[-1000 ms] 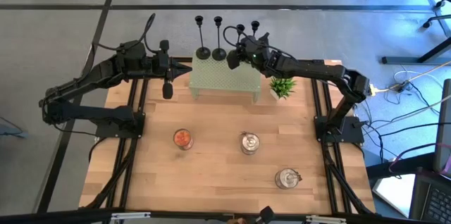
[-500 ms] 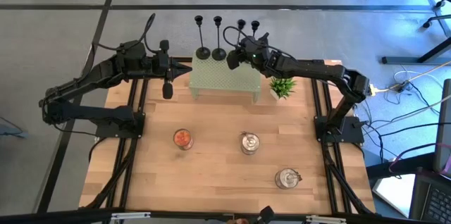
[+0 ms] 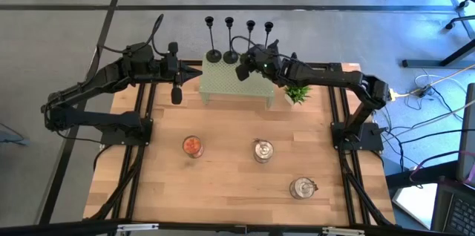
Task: Pick & Place candle stick holders
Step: Put the top left candle on the shelf
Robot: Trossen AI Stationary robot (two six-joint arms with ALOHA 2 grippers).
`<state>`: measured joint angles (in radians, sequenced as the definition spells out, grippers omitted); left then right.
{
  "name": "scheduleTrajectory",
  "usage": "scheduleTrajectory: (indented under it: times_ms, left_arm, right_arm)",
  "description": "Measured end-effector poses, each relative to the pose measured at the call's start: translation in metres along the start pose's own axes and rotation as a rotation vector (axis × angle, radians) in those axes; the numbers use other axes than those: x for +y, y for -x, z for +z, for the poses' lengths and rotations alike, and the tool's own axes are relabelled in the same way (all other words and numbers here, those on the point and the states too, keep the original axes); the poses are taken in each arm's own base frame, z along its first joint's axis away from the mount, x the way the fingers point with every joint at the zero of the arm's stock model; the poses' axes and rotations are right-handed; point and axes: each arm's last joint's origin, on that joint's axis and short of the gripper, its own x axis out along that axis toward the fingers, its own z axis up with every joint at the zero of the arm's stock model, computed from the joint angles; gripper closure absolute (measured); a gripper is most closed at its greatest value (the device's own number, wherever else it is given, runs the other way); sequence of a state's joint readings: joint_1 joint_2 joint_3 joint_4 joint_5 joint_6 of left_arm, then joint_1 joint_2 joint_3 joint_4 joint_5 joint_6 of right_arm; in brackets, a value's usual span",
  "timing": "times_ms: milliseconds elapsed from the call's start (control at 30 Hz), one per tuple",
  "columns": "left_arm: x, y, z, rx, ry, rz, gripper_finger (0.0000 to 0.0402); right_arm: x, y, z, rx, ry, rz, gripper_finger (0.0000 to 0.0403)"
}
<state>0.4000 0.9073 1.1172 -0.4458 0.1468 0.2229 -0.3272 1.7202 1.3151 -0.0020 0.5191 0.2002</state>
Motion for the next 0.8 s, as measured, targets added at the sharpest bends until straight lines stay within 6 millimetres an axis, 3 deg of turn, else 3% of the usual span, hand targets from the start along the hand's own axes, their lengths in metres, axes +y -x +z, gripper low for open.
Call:
scheduleTrajectory:
  times_ms: [200, 400, 633, 800]
  left_arm:
    - [0.000, 0.000, 0.000, 0.000, 0.000, 0.000, 0.0396]
    - [0.000, 0.000, 0.000, 0.000, 0.000, 0.000, 0.0396]
    - [0.000, 0.000, 0.000, 0.000, 0.000, 0.000, 0.0396]
    - [0.000, 0.000, 0.000, 0.000, 0.000, 0.000, 0.0396]
  right_arm:
    - [0.021, 0.017, -0.009, 0.056, 0.039, 0.054, 0.0308]
    - [0.044, 0.048, -0.018, 0.135, 0.120, 0.125, 0.0308]
    - [0.053, 0.106, -0.023, 0.265, 0.192, 0.198, 0.0309]
    - [0.049, 0.148, -0.024, 0.344, 0.189, 0.221, 0.0309]
